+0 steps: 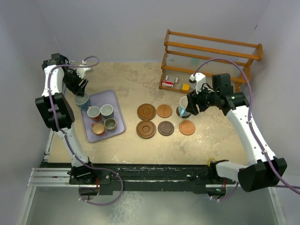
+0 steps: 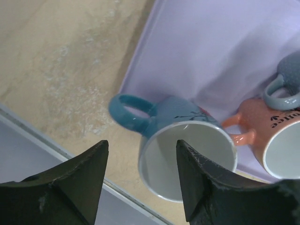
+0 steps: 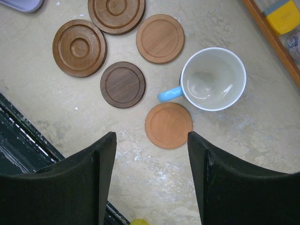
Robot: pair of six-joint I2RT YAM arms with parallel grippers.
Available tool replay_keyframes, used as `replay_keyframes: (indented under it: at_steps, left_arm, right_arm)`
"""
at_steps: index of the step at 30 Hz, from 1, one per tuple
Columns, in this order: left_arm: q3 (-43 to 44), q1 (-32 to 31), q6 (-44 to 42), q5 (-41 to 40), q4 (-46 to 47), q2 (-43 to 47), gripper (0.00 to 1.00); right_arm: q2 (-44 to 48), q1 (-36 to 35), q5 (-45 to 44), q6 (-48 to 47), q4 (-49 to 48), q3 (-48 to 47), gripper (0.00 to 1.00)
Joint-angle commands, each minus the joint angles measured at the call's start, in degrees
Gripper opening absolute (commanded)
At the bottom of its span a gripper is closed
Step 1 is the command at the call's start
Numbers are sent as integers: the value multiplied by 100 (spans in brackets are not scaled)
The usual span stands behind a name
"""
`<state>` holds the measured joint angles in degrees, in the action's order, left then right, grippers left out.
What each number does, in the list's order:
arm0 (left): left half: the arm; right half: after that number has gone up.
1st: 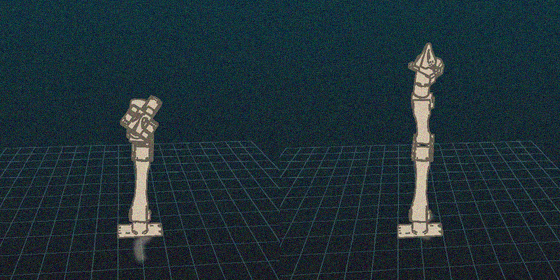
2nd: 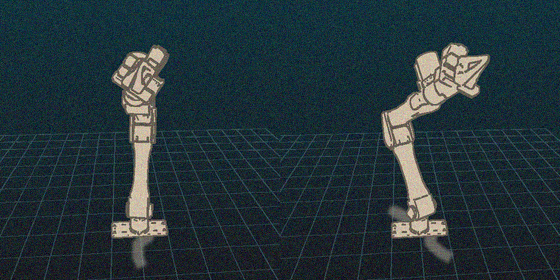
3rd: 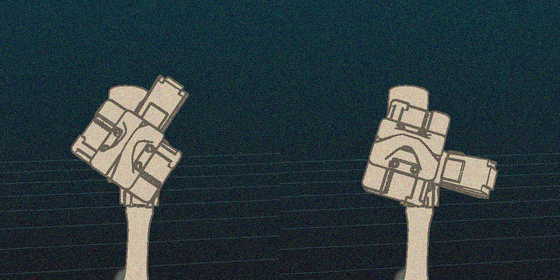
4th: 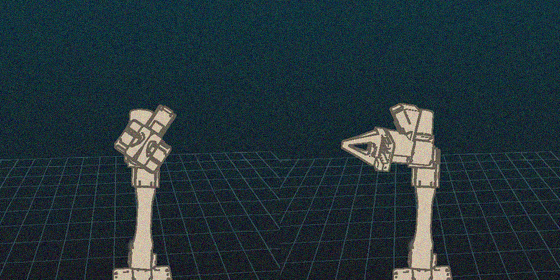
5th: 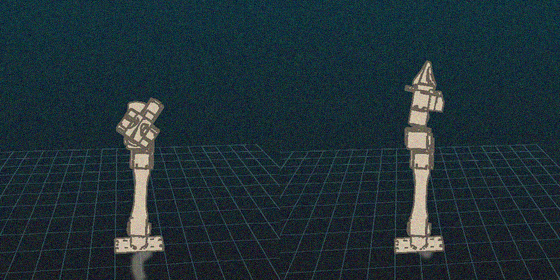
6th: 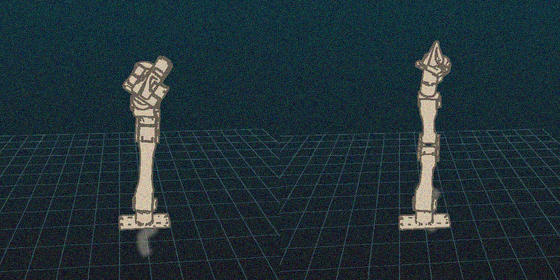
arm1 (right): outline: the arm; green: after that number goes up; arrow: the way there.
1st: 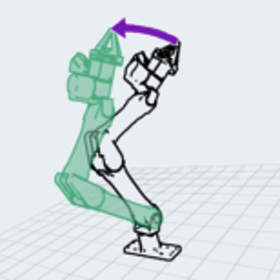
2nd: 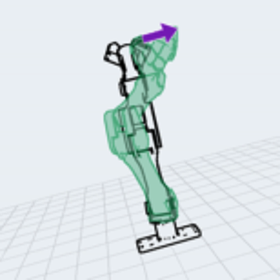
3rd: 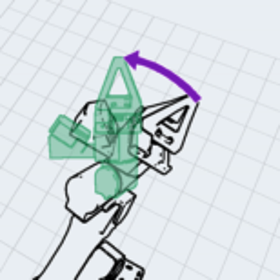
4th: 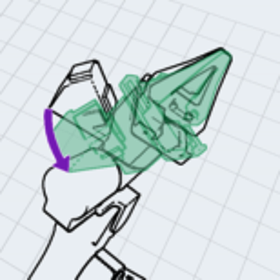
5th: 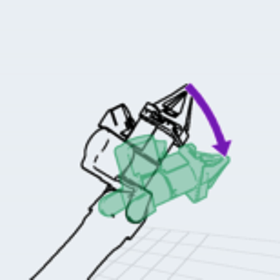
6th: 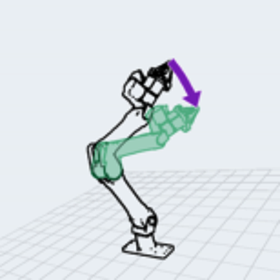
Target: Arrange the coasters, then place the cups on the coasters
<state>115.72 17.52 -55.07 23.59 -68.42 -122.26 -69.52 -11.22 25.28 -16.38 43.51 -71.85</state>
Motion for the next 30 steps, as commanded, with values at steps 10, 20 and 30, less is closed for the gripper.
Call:
replay_keyframes:
  at_steps: [10, 20, 30]
  left_arm:
    - [118, -564, -1537, -527, -691, -282, 33]
    - [243, -558, -1270, -888, -635, -260, 11]
    - [-234, -549, 175, -1515, -4, 152, 12]
  right_arm:
    - [-26, 11, 82, -138, 17, 14, 64]
    - [-53, 6, 67, -157, 28, 14, 64]
    - [-130, 5, 91, -159, 43, 5, 64]
